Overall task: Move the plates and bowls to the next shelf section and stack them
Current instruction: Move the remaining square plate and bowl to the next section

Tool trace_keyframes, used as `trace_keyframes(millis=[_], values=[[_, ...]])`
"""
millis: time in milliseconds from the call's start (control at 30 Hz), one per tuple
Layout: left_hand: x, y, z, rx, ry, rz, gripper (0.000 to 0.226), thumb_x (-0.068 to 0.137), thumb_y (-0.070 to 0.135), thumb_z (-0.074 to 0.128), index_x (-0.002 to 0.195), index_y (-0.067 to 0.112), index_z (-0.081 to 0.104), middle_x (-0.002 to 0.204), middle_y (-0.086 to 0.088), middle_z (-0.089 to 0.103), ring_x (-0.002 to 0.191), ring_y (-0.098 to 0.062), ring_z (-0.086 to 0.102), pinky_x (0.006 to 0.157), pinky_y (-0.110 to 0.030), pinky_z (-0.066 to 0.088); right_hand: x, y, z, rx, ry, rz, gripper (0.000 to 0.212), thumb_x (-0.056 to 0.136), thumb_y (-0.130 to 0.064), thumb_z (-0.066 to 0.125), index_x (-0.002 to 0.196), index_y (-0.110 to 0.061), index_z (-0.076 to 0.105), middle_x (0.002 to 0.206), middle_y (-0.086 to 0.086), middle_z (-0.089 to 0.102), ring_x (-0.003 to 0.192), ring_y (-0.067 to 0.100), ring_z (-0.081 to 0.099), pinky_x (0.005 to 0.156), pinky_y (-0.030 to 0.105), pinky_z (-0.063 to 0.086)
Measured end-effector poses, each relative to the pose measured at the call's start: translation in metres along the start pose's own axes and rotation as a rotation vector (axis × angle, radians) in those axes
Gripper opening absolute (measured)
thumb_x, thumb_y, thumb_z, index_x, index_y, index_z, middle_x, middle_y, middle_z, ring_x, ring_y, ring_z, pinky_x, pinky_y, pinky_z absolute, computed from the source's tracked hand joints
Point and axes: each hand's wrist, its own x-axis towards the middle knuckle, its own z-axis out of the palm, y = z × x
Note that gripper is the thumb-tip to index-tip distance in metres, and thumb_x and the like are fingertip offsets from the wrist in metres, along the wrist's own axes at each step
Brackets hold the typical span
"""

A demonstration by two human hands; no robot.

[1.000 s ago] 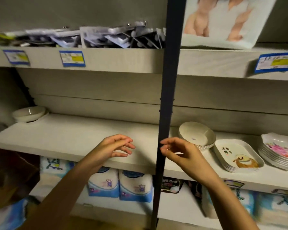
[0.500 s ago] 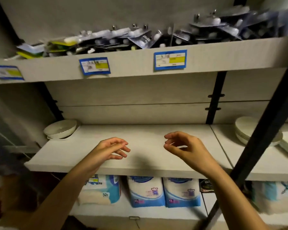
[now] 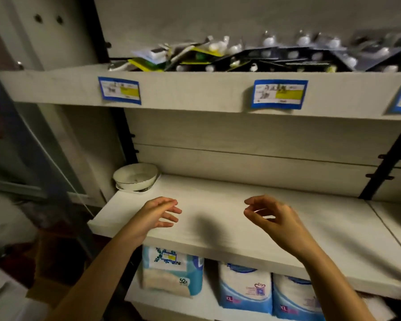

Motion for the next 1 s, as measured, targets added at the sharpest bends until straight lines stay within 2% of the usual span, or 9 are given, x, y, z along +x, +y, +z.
trace_keyframes(millis=[167, 233, 367, 433, 567, 633, 733, 900, 1000], values=[[0.042, -0.022, -0.081, -0.117, 0.083, -0.171, 0.014, 0.092, 0.023, 0.051, 0.090, 0.009, 0.054, 0.086, -0.011, 0.064, 0.064, -0.023, 0.059, 0.053, -0.024, 0.054, 0.034, -0.024, 0.074, 0.001, 0.036, 0.052, 0.014, 0.085, -0.030, 0.063, 0.096, -0.038, 0.061, 0.093, -0.014, 0.069, 0.086, -0.007, 0.062, 0.066, 0.007, 0.049], [0.065, -0.027, -0.113, -0.157, 0.146, -0.225, 0.019, 0.094, 0.025, 0.049, 0.091, 0.006, 0.052, 0.083, -0.012, 0.061, 0.062, -0.023, 0.056, 0.046, -0.023, 0.054, 0.046, -0.035, 0.100, 0.005, 0.047, 0.069, 0.014, 0.086, -0.030, 0.062, 0.095, -0.039, 0.060, 0.093, -0.015, 0.068, 0.085, -0.004, 0.064, 0.067, 0.008, 0.050], [0.109, -0.034, -0.153, -0.251, 0.209, -0.303, 0.036, 0.092, 0.034, 0.050, 0.101, -0.001, 0.047, 0.081, -0.014, 0.057, 0.067, -0.026, 0.055, 0.059, -0.031, 0.050, 0.059, -0.052, 0.128, -0.014, 0.041, 0.112, 0.014, 0.087, -0.029, 0.061, 0.100, -0.035, 0.061, 0.095, -0.013, 0.068, 0.087, 0.001, 0.064, 0.067, 0.011, 0.049], [0.130, -0.035, -0.159, -0.277, 0.205, -0.340, 0.045, 0.090, 0.040, 0.052, 0.105, -0.002, 0.046, 0.081, -0.015, 0.055, 0.069, -0.027, 0.054, 0.060, -0.032, 0.049, 0.063, -0.057, 0.133, -0.021, 0.049, 0.121, 0.014, 0.087, -0.029, 0.061, 0.099, -0.036, 0.061, 0.094, -0.013, 0.068, 0.086, 0.001, 0.065, 0.067, 0.011, 0.049], [0.166, -0.039, -0.162, -0.235, 0.184, -0.397, 0.059, 0.090, 0.047, 0.049, 0.126, 0.001, 0.044, 0.081, -0.015, 0.052, 0.069, -0.024, 0.052, 0.069, -0.033, 0.051, 0.076, -0.063, 0.140, -0.025, 0.057, 0.141, 0.015, 0.087, -0.028, 0.061, 0.093, -0.042, 0.059, 0.093, -0.013, 0.068, 0.086, 0.004, 0.065, 0.074, 0.016, 0.051], [0.177, -0.043, -0.162, -0.228, 0.179, -0.429, 0.060, 0.091, 0.048, 0.044, 0.129, 0.002, 0.044, 0.080, -0.013, 0.051, 0.068, -0.022, 0.051, 0.066, -0.030, 0.049, 0.083, -0.066, 0.143, -0.032, 0.060, 0.155, 0.014, 0.087, -0.027, 0.060, 0.094, -0.039, 0.060, 0.093, -0.011, 0.069, 0.086, 0.005, 0.066, 0.075, 0.020, 0.051], [0.189, -0.051, -0.164, -0.180, 0.198, -0.453, 0.047, 0.095, 0.044, 0.036, 0.117, 0.004, 0.049, 0.074, -0.011, 0.051, 0.063, -0.019, 0.048, 0.054, -0.023, 0.041, 0.090, -0.068, 0.146, -0.036, 0.071, 0.176, 0.013, 0.087, -0.027, 0.061, 0.093, -0.039, 0.060, 0.092, -0.010, 0.069, 0.086, 0.007, 0.066, 0.074, 0.020, 0.050], [0.198, -0.054, -0.171, -0.073, 0.283, -0.399, 0.034, 0.091, 0.031, 0.038, 0.068, 0.006, 0.046, 0.057, -0.006, 0.049, 0.045, -0.015, 0.040, 0.036, -0.018, 0.027, 0.097, -0.069, 0.150, -0.044, 0.075, 0.216, 0.013, 0.088, -0.027, 0.060, 0.093, -0.039, 0.061, 0.094, -0.008, 0.070, 0.087, 0.009, 0.067, 0.078, 0.026, 0.052], [0.186, -0.045, -0.175, -0.010, 0.270, -0.311, 0.032, 0.088, 0.023, 0.039, 0.061, 0.007, 0.045, 0.038, -0.003, 0.048, 0.028, -0.013, 0.038, 0.030, -0.010, 0.022, 0.103, -0.070, 0.159, -0.010, 0.045, 0.246, 0.011, 0.090, -0.028, 0.057, 0.096, -0.035, 0.062, 0.095, -0.005, 0.071, 0.086, 0.009, 0.068, 0.083, 0.034, 0.056]])
